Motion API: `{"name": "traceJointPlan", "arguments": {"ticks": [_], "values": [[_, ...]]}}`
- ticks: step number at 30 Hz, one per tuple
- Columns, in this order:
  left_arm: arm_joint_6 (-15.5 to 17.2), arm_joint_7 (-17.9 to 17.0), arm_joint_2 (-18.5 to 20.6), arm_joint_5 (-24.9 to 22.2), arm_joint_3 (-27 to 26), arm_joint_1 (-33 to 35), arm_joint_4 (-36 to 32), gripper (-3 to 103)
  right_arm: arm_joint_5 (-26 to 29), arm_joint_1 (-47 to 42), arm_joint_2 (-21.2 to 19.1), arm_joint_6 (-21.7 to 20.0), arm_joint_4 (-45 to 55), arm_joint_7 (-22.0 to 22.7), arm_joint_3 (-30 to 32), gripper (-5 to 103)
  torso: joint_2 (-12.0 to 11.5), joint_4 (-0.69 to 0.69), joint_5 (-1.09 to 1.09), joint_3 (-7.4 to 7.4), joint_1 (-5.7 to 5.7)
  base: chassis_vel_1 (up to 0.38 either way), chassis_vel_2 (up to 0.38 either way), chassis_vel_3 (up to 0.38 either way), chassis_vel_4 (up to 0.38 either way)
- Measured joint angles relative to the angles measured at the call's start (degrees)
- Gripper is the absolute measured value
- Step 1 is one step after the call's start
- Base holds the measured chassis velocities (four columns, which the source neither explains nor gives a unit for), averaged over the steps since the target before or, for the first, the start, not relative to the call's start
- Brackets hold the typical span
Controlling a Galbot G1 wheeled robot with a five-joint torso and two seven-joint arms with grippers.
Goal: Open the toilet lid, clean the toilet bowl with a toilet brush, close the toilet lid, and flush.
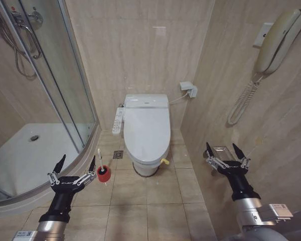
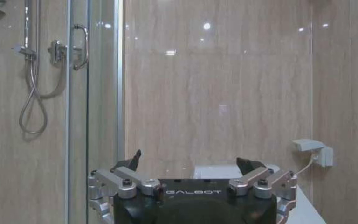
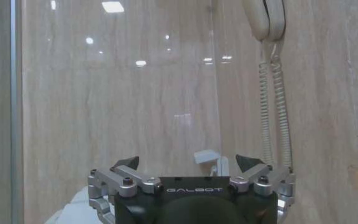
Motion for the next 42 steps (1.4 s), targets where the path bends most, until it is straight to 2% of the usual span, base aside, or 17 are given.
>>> {"name": "traceJointPlan", "arguments": {"ticks": [16, 39, 42], "values": [[0.00, 0.00, 0.00, 0.00, 0.00, 0.00, 0.00, 100, 2.07, 2.03, 0.08, 0.73, -2.70, -4.42, -0.97, 100, 0.01, 0.00, 0.00, -0.01, -0.01, -0.007, 0.006, 0.007, -0.008], [0.00, 0.00, 0.00, 0.00, 0.00, -0.01, 0.00, 100, 1.28, 1.97, 0.26, 1.95, -3.82, -4.13, -1.60, 100, 0.00, 0.00, 0.01, 0.00, 0.00, -0.142, 0.147, 0.155, -0.154], [0.00, 0.00, 0.00, 0.00, 0.00, -0.01, 0.00, 100, -1.99, 0.27, 0.68, 2.67, -4.79, -3.18, -1.93, 100, -0.01, 0.02, -0.01, 0.01, 0.03, -0.088, 0.122, 0.122, -0.108]]}}
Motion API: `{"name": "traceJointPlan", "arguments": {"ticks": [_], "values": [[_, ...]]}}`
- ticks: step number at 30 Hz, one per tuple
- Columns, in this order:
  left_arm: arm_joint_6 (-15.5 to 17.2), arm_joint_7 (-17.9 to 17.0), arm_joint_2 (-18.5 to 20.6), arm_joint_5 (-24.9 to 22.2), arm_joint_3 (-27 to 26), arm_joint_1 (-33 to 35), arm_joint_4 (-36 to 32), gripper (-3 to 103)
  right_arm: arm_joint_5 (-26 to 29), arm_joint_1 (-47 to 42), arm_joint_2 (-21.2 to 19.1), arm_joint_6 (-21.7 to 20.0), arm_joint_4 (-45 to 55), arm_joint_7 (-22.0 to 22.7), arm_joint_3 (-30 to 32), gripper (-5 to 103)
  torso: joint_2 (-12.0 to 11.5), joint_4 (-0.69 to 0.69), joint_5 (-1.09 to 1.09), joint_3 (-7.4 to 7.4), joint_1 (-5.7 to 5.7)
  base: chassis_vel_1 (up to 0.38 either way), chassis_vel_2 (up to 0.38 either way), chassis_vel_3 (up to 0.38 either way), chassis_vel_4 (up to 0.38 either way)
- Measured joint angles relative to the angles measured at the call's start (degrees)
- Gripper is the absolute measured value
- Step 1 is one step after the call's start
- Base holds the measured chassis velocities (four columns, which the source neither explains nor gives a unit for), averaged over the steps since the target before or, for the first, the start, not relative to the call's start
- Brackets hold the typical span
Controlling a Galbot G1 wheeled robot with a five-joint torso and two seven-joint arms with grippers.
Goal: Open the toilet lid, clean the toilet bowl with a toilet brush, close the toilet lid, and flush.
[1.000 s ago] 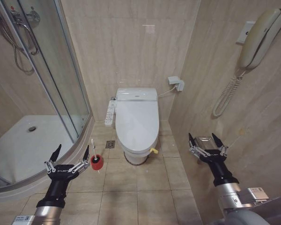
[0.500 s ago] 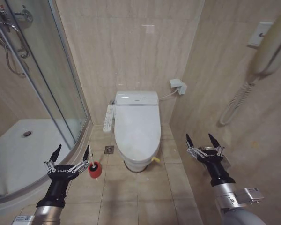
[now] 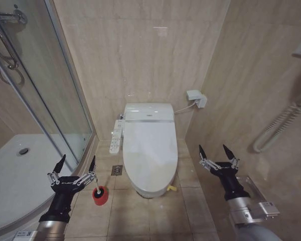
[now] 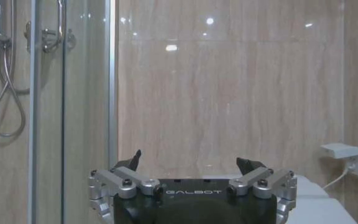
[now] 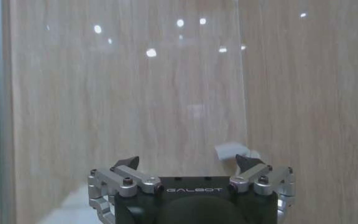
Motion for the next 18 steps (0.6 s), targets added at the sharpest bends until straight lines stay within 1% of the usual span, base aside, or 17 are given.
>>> {"name": "traceJointPlan", "arguments": {"ticks": [3, 6, 9, 10, 12, 13, 17, 18], "values": [[0.00, 0.00, 0.00, 0.00, 0.00, 0.00, 0.00, 100, -1.40, -1.55, 0.49, 0.64, -1.15, 0.14, -0.36, 100, 0.00, -0.01, 0.01, 0.00, 0.01, -0.061, 0.092, 0.062, -0.079], [0.00, 0.00, 0.00, 0.00, 0.00, 0.01, 0.00, 100, -2.74, -3.23, 1.04, 1.71, -2.51, -0.24, -0.60, 100, 0.00, -0.03, 0.01, -0.01, -0.01, -0.016, -0.004, -0.002, -0.017], [0.00, 0.00, 0.00, 0.00, 0.00, 0.01, 0.00, 100, -4.40, -6.21, 2.11, 3.67, -5.18, -1.90, -0.69, 100, 0.02, -0.01, 0.01, -0.03, -0.05, 0.002, -0.019, -0.017, 0.035], [0.00, 0.00, 0.00, 0.00, 0.00, 0.01, 0.00, 100, -4.40, -6.21, 2.11, 3.67, -5.18, -1.90, -0.69, 100, 0.02, -0.01, 0.01, -0.03, -0.05, 0.000, 0.000, 0.000, 0.000], [0.00, 0.00, -0.01, 0.00, 0.00, 0.02, 0.00, 100, -6.08, -8.08, 2.91, 6.35, -8.52, -3.74, -0.63, 100, 0.02, -0.01, 0.01, -0.03, -0.05, 0.000, 0.000, 0.000, 0.000], [0.00, 0.00, -0.01, 0.00, 0.00, 0.02, 0.00, 100, -6.08, -8.08, 2.91, 6.35, -8.52, -3.74, -0.63, 100, 0.02, -0.01, 0.01, -0.03, -0.05, 0.000, 0.000, 0.000, 0.000], [0.00, 0.00, 0.00, 0.00, 0.00, 0.01, 0.00, 100, -7.50, -10.03, 4.74, 9.01, -14.79, -7.11, -1.76, 100, 0.02, -0.02, 0.01, -0.02, -0.04, 0.000, 0.000, 0.000, 0.000], [0.00, 0.00, 0.00, 0.00, 0.00, 0.01, 0.00, 100, -7.50, -10.03, 4.74, 9.01, -14.79, -7.11, -1.76, 100, 0.02, -0.02, 0.01, -0.02, -0.04, 0.000, 0.000, 0.000, 0.000]]}}
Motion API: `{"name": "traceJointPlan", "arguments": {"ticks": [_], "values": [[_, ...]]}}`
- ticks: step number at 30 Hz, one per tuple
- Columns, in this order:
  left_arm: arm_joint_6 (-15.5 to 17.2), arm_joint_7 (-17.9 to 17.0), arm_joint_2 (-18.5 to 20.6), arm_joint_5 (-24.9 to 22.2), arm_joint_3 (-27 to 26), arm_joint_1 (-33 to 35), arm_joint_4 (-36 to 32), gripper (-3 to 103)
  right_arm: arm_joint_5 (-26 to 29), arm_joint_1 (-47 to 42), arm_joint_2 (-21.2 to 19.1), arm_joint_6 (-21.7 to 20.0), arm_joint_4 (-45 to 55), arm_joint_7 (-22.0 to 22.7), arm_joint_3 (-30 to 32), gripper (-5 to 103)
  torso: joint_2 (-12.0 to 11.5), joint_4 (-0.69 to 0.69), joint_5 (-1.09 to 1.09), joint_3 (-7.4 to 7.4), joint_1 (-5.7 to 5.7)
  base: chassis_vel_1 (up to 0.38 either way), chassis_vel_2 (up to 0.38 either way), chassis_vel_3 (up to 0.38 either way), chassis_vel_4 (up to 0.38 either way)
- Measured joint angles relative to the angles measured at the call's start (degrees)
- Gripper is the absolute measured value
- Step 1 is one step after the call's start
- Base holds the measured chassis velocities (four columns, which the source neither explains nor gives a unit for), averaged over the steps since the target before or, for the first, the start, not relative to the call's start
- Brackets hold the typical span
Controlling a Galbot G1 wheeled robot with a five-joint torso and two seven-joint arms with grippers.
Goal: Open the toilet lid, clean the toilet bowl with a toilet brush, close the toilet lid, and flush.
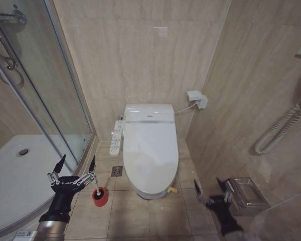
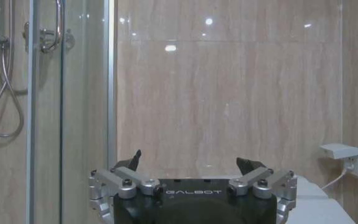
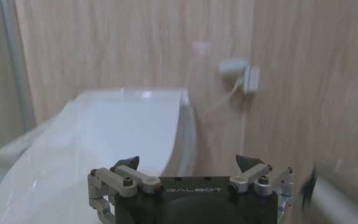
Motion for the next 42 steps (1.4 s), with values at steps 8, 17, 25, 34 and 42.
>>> {"name": "traceJointPlan", "arguments": {"ticks": [8, 17, 25, 34, 42], "values": [[0.00, 0.00, 0.00, 0.00, 0.00, 0.00, 0.00, 100, -6.13, 5.19, 1.77, 2.63, -15.33, -2.39, -4.29, 100, 0.00, 0.01, 0.00, 0.00, 0.01, 0.000, 0.000, 0.000, 0.000], [0.00, 0.00, 0.00, 0.00, 0.00, 0.00, 0.00, 100, -8.17, 18.27, 3.51, 2.26, -29.70, 0.79, -7.03, 100, -0.01, 0.02, 0.01, 0.01, 0.02, 0.000, 0.000, 0.000, 0.000], [0.00, 0.00, 0.00, 0.00, 0.00, 0.00, 0.00, 100, -11.80, 25.07, 4.73, 4.05, -39.80, 3.64, -5.67, 100, -0.01, 0.01, 0.00, 0.01, 0.02, 0.000, 0.000, 0.000, 0.000], [0.00, 0.00, 0.00, 0.00, 0.00, 0.00, 0.00, 100, -10.11, 25.75, 3.98, 3.91, -39.28, 4.95, -4.60, 100, -0.01, 0.01, 0.00, 0.01, 0.02, 0.000, 0.000, 0.000, 0.000], [0.00, 0.00, 0.00, 0.00, 0.00, 0.00, 0.00, 100, -7.76, 23.54, 3.82, 2.51, -36.11, 4.10, -5.30, 100, -0.01, 0.00, 0.00, 0.01, 0.01, 0.000, 0.000, 0.000, 0.000]]}}
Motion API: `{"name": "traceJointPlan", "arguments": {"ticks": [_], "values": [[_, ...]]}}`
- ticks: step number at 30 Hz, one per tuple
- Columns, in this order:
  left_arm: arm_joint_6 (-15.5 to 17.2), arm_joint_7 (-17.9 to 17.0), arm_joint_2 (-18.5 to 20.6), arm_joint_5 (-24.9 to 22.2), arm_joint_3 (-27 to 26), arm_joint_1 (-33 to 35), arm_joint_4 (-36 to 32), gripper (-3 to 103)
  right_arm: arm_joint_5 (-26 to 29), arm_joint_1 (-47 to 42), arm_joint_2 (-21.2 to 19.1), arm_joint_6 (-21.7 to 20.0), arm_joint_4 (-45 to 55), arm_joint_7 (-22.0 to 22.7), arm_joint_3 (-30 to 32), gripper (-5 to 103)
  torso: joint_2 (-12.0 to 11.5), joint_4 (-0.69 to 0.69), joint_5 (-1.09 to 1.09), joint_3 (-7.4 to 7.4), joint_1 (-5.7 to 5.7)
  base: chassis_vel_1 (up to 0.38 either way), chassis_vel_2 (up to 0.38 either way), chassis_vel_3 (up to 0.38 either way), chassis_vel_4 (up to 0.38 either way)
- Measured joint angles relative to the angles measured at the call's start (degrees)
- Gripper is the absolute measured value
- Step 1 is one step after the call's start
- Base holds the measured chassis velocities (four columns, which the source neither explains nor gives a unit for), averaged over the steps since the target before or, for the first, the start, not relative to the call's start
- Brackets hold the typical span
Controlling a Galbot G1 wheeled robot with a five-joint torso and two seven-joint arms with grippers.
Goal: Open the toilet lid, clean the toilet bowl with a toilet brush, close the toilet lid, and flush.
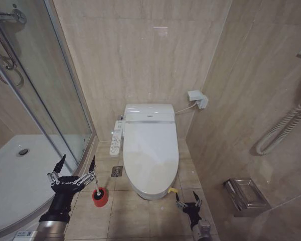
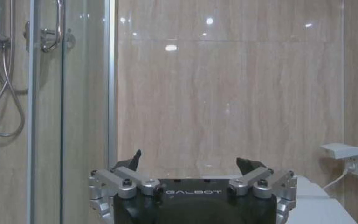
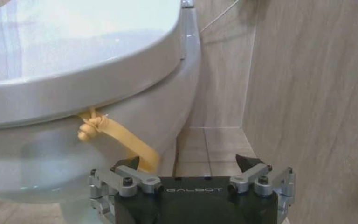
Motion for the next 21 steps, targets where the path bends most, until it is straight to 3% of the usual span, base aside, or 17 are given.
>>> {"name": "traceJointPlan", "arguments": {"ticks": [21], "values": [[0.00, 0.00, 0.00, 0.00, 0.00, 0.00, 0.00, 100, 3.08, 2.98, 1.73, 2.49, -5.63, 2.48, -0.01, 100, 0.00, 0.00, 0.00, 0.00, 0.00, 0.000, 0.000, 0.000, 0.000]]}}
